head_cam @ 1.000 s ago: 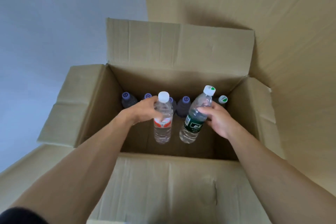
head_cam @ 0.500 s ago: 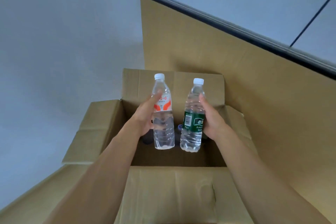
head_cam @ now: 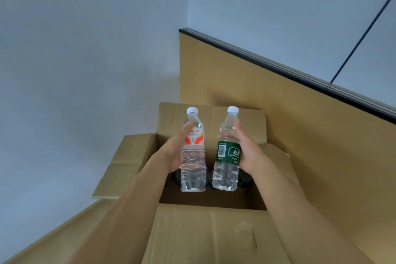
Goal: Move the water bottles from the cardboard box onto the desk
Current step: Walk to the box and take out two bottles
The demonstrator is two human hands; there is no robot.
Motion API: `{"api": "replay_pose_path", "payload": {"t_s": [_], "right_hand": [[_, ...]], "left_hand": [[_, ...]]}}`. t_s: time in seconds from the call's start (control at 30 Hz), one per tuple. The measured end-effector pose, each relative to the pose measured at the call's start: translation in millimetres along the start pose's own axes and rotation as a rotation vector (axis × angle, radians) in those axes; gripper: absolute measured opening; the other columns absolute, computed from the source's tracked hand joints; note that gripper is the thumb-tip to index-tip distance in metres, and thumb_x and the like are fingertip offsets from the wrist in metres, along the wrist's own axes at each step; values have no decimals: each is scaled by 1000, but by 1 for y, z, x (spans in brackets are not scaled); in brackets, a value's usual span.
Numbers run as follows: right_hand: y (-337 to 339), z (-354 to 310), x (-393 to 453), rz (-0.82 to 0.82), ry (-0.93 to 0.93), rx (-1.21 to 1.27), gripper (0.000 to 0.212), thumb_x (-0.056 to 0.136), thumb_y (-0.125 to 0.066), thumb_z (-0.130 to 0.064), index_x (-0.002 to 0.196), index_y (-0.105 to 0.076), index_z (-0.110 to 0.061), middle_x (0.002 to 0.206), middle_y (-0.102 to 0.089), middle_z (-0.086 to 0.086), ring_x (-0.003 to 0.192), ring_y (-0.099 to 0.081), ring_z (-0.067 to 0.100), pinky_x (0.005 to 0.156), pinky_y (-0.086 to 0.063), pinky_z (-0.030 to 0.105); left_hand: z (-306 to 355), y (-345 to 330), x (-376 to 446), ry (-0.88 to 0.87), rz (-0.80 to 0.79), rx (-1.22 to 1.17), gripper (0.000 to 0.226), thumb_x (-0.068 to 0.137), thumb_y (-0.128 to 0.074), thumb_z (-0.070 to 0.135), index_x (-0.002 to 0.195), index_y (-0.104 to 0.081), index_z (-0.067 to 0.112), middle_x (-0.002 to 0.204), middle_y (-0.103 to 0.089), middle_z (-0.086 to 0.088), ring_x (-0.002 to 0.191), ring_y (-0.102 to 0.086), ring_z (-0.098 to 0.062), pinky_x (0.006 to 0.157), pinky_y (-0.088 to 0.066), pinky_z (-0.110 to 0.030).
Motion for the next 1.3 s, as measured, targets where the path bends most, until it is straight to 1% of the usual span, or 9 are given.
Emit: {"api": "replay_pose_path", "payload": {"t_s": [0.27,0.4,0.6,0.73,0.8,0.97,1.1,1.23,1.3], "right_hand": [[-17,-4,6,-229,-98,61,34,90,-69,-36,112,-67,-11,85,-75,9,72,-72,23,75,-59,38],[-25,-6,1,-363,-102,47,38,93,-69,-33,122,-63,-9,103,-75,14,94,-72,30,93,-56,47],[-45,6,-16,-509,-140,-161,61,81,-73,-51,124,-64,-9,116,-74,17,108,-71,34,95,-56,48],[-70,27,-26,-590,-201,-242,67,82,-71,-60,125,-63,-10,119,-72,20,112,-69,37,92,-57,51],[-88,38,-34,-631,-212,-280,67,82,-70,-62,126,-62,-12,119,-72,20,110,-69,39,97,-53,57],[-149,68,-69,-764,-180,-400,64,84,-67,-64,128,-61,-17,116,-73,17,107,-71,37,99,-52,58],[-200,103,-112,-897,-226,-494,72,81,-65,-71,129,-61,-17,116,-73,18,107,-71,37,99,-52,57],[-249,141,-164,-1044,-277,-538,69,87,-65,-62,131,-59,-9,127,-65,27,117,-65,44,103,-48,62],[-274,164,-196,-1129,-310,-550,63,91,-66,-51,133,-57,-4,127,-63,28,116,-63,45,105,-46,62]], "left_hand": [[10,-2,-14,-68,145,156,54,78,-80,19,127,-59,9,97,-77,-12,81,-76,-26,67,-60,-37],[3,-7,-28,-119,211,40,54,76,-85,20,125,-61,13,107,-76,-14,90,-76,-29,70,-60,-39],[-9,-15,-65,-231,267,-59,65,70,-87,27,128,-61,13,113,-75,-14,97,-75,-31,73,-61,-41],[-29,-4,-102,-242,375,-120,49,88,-76,28,131,-60,11,122,-71,-16,107,-69,-32,101,-52,-51],[-35,6,-127,-272,429,-147,49,89,-74,27,133,-60,10,125,-69,-19,110,-67,-34,107,-47,-55],[-58,45,-199,-321,591,-205,41,77,-80,26,113,-64,13,88,-78,-4,77,-76,-23,63,-61,-42],[-85,81,-262,-374,728,-242,63,74,-85,30,130,-59,18,120,-72,-11,104,-72,-35,81,-59,-57],[-109,107,-328,-456,789,-319,74,67,-90,32,132,-59,15,108,-76,-12,94,-75,-33,73,-60,-46],[-121,120,-364,-510,806,-350,82,64,-92,30,135,-57,11,114,-74,-17,98,-73,-35,82,-59,-50]]}}
Point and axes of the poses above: each hand's wrist, its own x-axis towards the middle knuckle, its own y-axis out of the back of the hand, z = x × y, the point moved 8 cm from there along x, towards the middle knuckle
